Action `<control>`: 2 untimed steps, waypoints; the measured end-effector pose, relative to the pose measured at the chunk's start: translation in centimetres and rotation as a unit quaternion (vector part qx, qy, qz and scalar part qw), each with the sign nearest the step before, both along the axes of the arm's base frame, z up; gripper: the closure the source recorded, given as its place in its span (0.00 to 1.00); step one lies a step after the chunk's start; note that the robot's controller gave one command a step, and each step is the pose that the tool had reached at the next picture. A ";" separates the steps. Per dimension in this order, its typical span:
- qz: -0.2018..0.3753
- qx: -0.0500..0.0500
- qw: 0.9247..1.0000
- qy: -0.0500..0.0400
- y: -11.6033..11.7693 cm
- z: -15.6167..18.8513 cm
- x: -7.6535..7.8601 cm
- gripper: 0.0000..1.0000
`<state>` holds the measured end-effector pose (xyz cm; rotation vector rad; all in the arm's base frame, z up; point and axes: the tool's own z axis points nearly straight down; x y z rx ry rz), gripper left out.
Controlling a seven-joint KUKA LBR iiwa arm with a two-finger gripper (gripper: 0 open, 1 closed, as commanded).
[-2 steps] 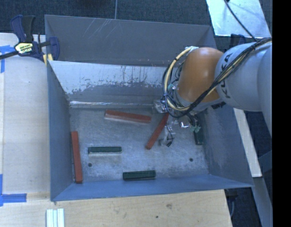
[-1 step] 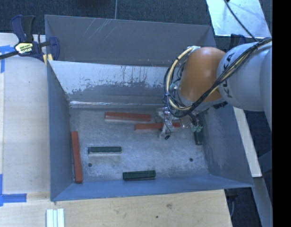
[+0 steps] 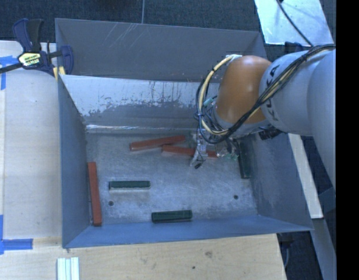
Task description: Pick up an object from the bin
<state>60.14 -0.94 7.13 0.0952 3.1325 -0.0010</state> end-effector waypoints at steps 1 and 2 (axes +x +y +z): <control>0.098 -0.001 0.995 -0.001 0.5 9.9 -2.8 1.00; 0.126 -0.001 0.992 -0.002 0.0 17.7 -3.2 1.00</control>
Offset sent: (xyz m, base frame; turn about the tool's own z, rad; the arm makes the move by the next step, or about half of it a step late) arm -0.0297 0.0049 0.0959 -0.1966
